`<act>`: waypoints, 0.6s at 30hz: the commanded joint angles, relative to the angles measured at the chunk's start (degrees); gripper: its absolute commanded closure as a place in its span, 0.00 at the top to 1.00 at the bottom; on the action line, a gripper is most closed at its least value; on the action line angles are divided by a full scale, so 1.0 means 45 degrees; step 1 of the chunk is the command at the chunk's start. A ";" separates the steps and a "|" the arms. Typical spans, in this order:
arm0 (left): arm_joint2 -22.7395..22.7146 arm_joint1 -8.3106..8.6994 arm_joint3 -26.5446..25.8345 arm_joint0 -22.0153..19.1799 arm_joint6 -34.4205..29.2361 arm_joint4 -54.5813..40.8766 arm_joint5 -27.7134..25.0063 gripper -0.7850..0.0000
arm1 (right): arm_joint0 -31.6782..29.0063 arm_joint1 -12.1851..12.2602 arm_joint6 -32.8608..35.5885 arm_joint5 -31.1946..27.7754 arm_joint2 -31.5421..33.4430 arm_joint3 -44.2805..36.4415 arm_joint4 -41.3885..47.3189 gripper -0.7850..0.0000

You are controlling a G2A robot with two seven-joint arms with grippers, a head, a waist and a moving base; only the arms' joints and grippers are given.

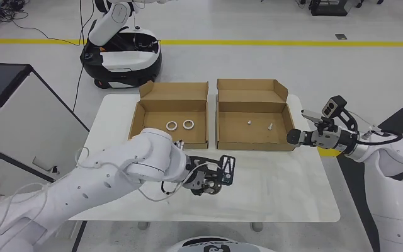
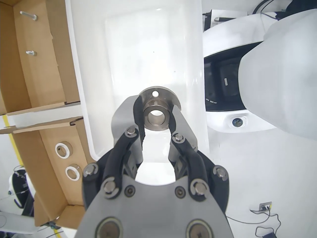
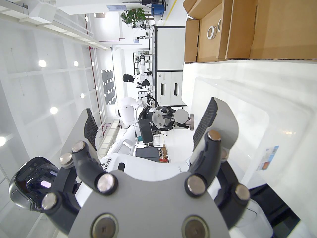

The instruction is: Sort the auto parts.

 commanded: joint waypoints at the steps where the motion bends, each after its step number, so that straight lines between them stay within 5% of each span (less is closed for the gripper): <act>1: -0.0285 0.0198 0.0015 0.0107 0.0484 -0.0210 -0.0474 0.00 | 0.0000 0.0000 0.0000 0.0000 0.0000 0.0000 0.0000 1.00; 18: -0.2192 0.1746 0.0640 0.1259 0.4668 -0.0650 -0.4617 0.00 | 0.0000 0.0000 0.0000 0.0000 0.0000 0.0000 0.0000 1.00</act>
